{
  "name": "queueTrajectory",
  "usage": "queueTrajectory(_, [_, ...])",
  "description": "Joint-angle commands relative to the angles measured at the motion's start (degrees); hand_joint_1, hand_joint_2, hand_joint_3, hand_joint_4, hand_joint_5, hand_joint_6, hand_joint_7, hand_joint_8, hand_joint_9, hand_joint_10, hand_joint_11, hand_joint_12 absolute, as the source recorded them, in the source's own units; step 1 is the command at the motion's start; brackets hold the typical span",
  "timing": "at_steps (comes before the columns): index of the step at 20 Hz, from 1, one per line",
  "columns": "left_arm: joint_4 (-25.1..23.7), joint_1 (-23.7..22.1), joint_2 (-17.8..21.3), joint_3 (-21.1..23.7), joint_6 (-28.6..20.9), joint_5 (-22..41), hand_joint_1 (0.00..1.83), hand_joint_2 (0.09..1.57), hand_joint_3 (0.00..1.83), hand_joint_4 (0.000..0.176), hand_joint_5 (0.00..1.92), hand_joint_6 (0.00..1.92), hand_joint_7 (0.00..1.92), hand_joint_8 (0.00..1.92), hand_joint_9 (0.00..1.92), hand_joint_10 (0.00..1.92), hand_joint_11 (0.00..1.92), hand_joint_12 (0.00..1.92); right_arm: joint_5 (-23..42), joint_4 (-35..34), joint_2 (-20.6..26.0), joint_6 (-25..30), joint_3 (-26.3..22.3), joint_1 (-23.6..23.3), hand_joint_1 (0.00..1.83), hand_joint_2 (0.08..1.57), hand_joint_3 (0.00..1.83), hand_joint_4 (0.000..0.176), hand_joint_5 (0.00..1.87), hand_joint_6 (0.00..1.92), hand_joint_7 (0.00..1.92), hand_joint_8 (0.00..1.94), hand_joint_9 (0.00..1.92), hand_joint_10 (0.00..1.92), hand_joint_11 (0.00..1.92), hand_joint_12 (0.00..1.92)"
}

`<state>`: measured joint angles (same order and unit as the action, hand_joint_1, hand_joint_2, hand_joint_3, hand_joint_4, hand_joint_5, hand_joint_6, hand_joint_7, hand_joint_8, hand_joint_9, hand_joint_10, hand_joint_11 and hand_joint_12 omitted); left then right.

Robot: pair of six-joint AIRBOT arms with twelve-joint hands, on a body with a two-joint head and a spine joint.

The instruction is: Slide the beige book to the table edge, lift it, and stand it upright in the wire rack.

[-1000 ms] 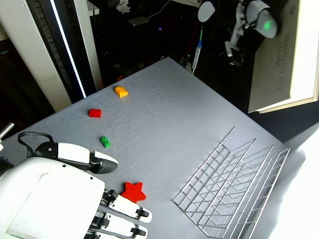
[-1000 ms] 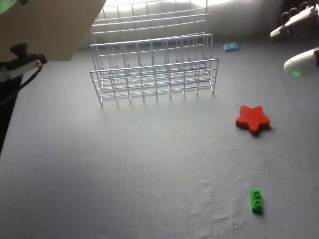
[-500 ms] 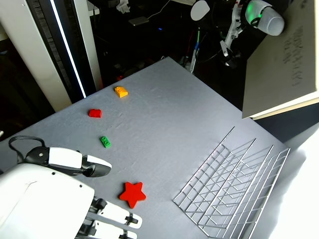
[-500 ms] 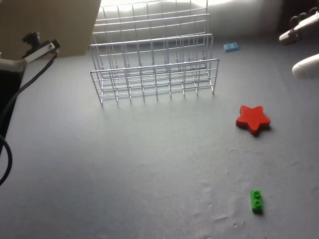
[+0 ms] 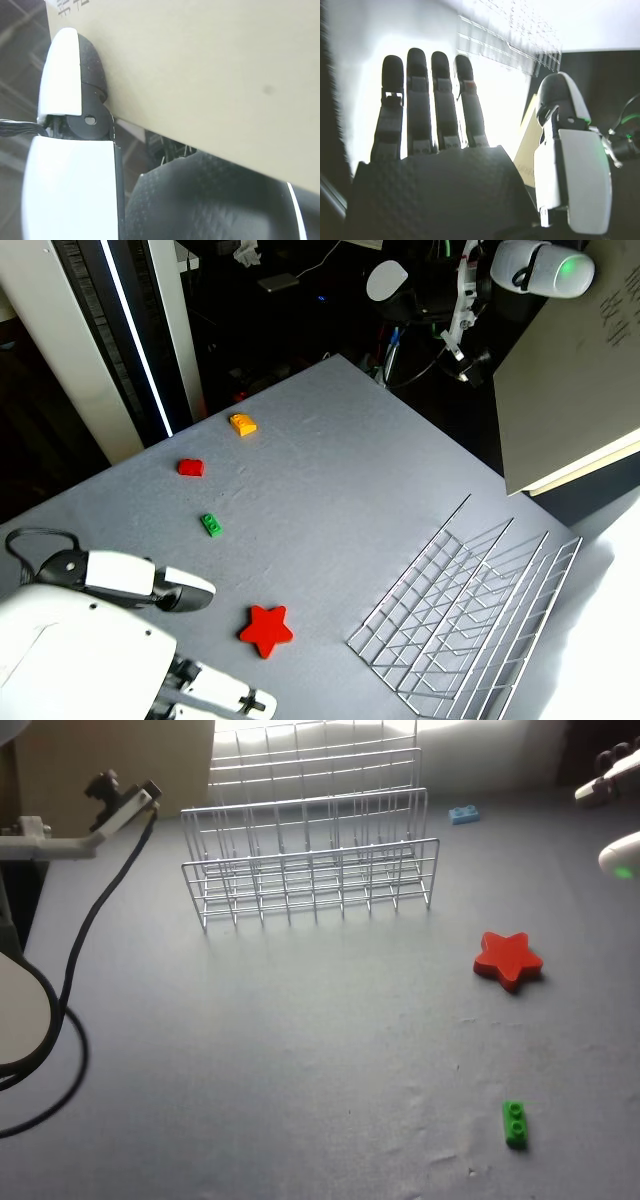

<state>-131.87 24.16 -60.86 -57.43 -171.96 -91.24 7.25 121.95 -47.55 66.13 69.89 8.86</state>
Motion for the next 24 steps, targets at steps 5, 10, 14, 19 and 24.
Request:
queueTrajectory(5, [-4.73,0.04,1.25,0.39,-0.90,-3.23,1.47,1.24,0.00,0.000,0.70,1.31,0.52,1.40,0.63,1.46,0.72,1.64,-3.49,-0.74,0.48,0.12,0.35,-0.59,0.30,1.14,0.00,0.000,0.41,0.00,0.41,0.01,0.41,0.01,0.01,1.08])
queueTrajectory(10, [-5.81,0.71,1.53,-0.93,-0.90,-3.17,1.47,1.24,0.00,0.000,0.68,1.31,0.54,1.41,0.67,1.43,0.69,1.68,-3.49,-0.74,0.68,0.07,0.35,-0.47,0.27,1.15,0.00,0.000,0.39,0.00,0.39,0.00,0.39,0.00,0.00,1.05])
queueTrajectory(14, [-8.32,1.86,3.93,-1.44,-0.90,0.78,1.47,1.23,0.00,0.000,0.69,1.30,0.56,1.37,0.68,1.42,0.73,1.63,-3.49,-0.74,0.77,0.02,0.34,-0.22,0.29,1.14,0.00,0.000,0.41,0.00,0.40,0.00,0.40,0.00,0.00,1.08])
queueTrajectory(19, [-9.54,2.04,4.22,-2.65,-0.90,4.55,1.47,1.22,0.00,0.000,0.70,1.31,0.59,1.35,0.72,1.34,0.70,1.65,-3.62,-0.74,0.84,-0.43,0.35,0.01,0.28,1.14,0.00,0.000,0.39,0.00,0.39,0.00,0.38,0.00,0.00,1.07])
queueTrajectory(24, [-11.39,1.05,4.38,-4.77,-0.90,10.46,1.47,1.22,0.00,0.000,0.69,1.29,0.57,1.37,0.69,1.40,0.75,1.63,-3.62,-0.74,0.88,-0.52,0.36,0.14,0.26,1.15,0.00,0.000,0.39,0.00,0.40,0.00,0.39,0.00,0.00,1.07])
